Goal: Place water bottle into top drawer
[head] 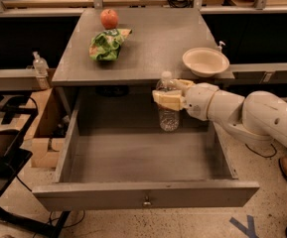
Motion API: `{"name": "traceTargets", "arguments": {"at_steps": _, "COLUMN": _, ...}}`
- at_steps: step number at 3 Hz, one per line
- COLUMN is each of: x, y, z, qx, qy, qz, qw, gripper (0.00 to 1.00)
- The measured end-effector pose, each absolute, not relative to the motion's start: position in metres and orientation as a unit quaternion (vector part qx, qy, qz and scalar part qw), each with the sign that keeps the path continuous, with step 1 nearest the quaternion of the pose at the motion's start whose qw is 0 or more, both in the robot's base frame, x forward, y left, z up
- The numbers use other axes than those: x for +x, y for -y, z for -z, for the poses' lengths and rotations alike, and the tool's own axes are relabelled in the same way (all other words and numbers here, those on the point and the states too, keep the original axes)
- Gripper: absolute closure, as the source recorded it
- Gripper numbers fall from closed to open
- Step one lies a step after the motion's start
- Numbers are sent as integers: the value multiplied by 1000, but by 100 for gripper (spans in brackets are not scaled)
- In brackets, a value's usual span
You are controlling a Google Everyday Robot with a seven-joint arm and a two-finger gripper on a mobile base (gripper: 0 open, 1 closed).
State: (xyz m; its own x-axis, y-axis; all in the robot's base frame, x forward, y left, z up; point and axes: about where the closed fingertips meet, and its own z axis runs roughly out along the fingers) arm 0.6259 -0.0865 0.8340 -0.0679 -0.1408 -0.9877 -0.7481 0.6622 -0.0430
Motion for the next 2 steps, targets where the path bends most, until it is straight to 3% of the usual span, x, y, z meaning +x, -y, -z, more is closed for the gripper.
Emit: {"name": "traceTargets", "arguments": {"at_steps": 2, "x": 631, "y": 68, "z": -787, "qx": -327, "qy": -686, "qz": -267, "qw": 593, "gripper": 100}}
